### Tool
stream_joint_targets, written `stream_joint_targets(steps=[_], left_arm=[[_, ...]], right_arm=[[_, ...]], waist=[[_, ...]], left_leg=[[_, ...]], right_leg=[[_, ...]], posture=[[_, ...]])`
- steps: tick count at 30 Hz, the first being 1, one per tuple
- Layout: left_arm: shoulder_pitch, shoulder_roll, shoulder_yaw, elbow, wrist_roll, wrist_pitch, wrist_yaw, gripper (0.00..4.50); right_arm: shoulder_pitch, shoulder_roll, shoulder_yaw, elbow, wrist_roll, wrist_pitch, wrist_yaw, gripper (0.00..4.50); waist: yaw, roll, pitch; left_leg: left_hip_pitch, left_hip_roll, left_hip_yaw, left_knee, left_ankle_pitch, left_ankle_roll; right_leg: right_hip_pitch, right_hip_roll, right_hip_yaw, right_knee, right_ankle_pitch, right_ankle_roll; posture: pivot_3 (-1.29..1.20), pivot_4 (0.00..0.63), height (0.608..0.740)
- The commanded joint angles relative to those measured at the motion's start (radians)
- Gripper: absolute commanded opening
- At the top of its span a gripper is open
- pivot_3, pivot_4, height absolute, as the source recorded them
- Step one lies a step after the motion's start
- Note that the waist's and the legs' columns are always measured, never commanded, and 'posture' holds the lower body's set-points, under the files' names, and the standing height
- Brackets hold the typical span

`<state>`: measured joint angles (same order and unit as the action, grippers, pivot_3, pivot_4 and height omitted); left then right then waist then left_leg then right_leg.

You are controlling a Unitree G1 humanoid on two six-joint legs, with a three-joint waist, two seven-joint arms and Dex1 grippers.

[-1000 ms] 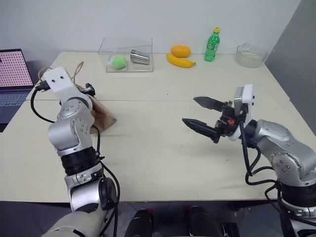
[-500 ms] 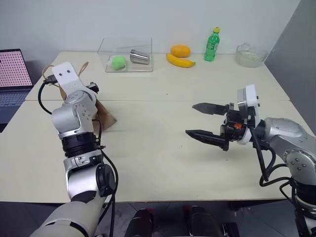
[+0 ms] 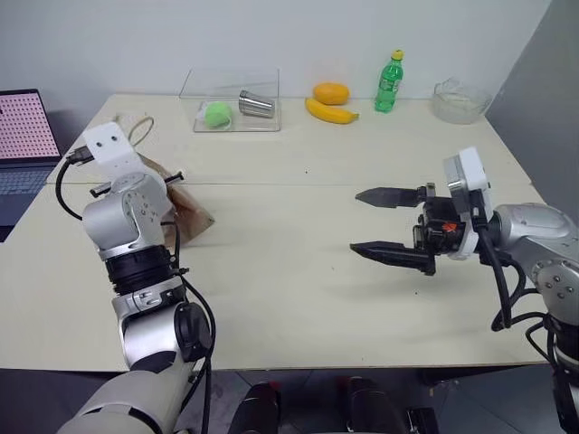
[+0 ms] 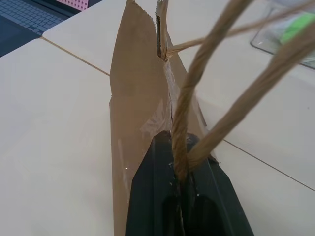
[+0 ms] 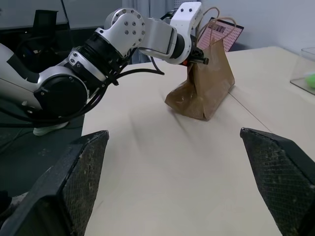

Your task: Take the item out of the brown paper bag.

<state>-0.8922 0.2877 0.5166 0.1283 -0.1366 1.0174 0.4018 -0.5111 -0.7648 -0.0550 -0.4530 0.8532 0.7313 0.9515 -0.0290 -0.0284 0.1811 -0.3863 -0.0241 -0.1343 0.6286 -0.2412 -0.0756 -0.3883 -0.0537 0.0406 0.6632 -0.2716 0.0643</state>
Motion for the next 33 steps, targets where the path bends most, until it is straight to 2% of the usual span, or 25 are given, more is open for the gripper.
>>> stream_joint_targets(steps=[1,7,15,23,28,33], left_arm=[[-0.007,0.012,0.004,-0.021,0.001,-0.031,-0.006,0.07],[-0.004,0.044,-0.019,-0.002,-0.041,-0.122,-0.131,0.07],[-0.037,0.147,-0.156,0.063,-0.114,-0.215,-0.494,0.07],[-0.135,0.222,-0.300,0.180,-0.191,-0.220,-0.860,0.07],[-0.221,0.216,-0.420,0.297,-0.213,-0.265,-1.143,0.07],[-0.313,0.166,-0.520,0.454,-0.184,-0.410,-1.389,0.07]], right_arm=[[-0.015,-0.001,-0.009,-0.009,-0.002,-0.017,0.016,4.50],[-0.012,0.007,-0.013,-0.012,0.000,-0.013,0.012,4.50],[0.034,0.012,-0.027,-0.041,0.009,-0.006,-0.014,4.50],[0.129,0.029,-0.060,-0.105,0.029,-0.002,-0.090,4.50],[0.218,0.050,-0.093,-0.173,0.042,-0.004,-0.172,4.50],[0.331,0.091,-0.116,-0.262,0.001,-0.050,-0.282,4.50]], waist=[[0.000,0.000,0.000],[0.000,0.000,0.000],[0.000,-0.001,0.001],[-0.002,-0.001,0.001],[-0.002,-0.001,0.001],[-0.001,-0.001,0.001]], left_leg=[[0.000,0.000,0.000,0.000,0.000,0.000],[0.000,0.000,0.000,0.000,0.001,-0.001],[-0.003,0.000,-0.001,0.000,0.001,-0.002],[-0.007,0.000,-0.001,0.001,0.001,-0.002],[-0.009,0.000,-0.001,0.001,0.001,-0.002],[-0.012,0.000,-0.001,0.002,0.001,-0.001]], right_leg=[[0.000,0.000,0.000,0.000,0.000,0.000],[0.000,0.000,0.000,0.000,0.000,0.000],[-0.001,0.000,-0.001,-0.001,0.000,0.000],[-0.005,0.000,-0.001,0.000,0.000,0.000],[-0.007,0.000,-0.001,0.001,0.000,0.000],[-0.009,0.000,-0.002,0.001,0.000,0.000]], posture=[[0.00,0.150,0.740],[0.00,0.150,0.740],[0.00,0.150,0.740],[0.00,0.150,0.740],[0.00,0.150,0.740],[0.00,0.150,0.740]])
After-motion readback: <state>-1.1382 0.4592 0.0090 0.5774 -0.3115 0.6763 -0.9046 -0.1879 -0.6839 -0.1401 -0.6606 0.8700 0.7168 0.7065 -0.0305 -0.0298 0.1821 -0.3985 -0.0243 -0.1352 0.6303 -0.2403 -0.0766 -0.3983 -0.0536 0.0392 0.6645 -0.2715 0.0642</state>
